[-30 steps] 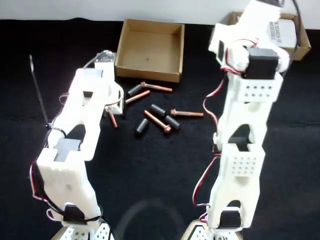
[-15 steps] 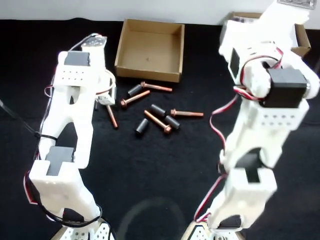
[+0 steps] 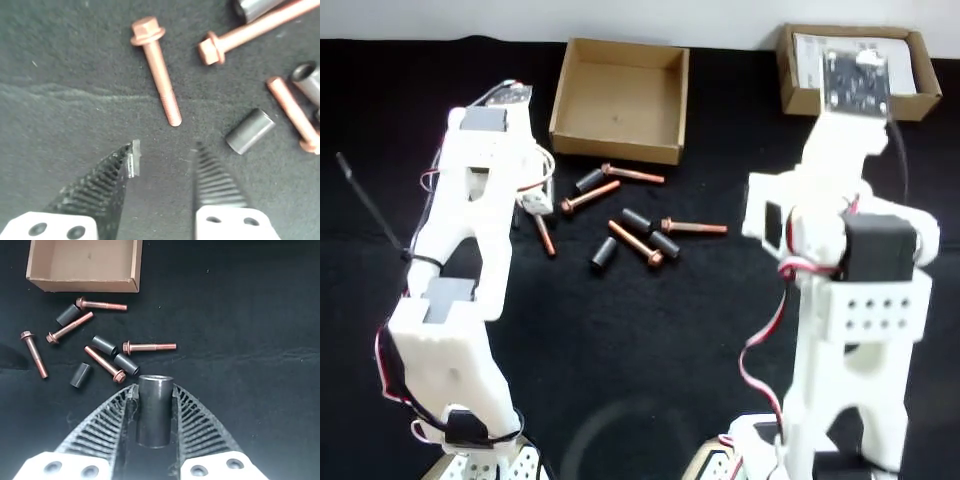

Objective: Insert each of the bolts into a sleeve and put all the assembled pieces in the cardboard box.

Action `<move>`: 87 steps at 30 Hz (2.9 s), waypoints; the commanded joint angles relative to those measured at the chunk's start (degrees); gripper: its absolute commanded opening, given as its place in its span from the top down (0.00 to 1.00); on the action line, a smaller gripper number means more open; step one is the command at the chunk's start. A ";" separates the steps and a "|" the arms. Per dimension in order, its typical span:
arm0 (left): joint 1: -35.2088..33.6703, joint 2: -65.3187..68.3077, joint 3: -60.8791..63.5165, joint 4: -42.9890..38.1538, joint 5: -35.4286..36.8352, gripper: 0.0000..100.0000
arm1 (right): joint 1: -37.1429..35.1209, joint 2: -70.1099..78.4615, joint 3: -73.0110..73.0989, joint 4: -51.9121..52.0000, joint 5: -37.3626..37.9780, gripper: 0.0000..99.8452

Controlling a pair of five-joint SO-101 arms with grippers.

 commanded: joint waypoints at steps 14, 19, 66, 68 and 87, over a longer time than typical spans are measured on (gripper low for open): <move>-0.66 7.43 -2.07 -10.73 2.73 0.80 | -0.31 -14.90 16.22 -3.38 0.44 0.99; -0.75 9.19 -2.07 -13.36 2.81 0.80 | -0.22 -17.63 19.47 -3.12 0.44 0.99; -3.21 -9.01 -4.35 -6.33 2.29 0.99 | 14.46 -51.47 68.88 -25.45 5.63 0.99; -3.12 -14.11 -3.12 -5.10 2.29 0.99 | 11.82 -55.96 74.86 -31.78 5.63 0.99; -4.09 -61.14 37.93 -19.96 -6.59 0.99 | -16.66 -74.95 98.68 -63.34 5.98 0.99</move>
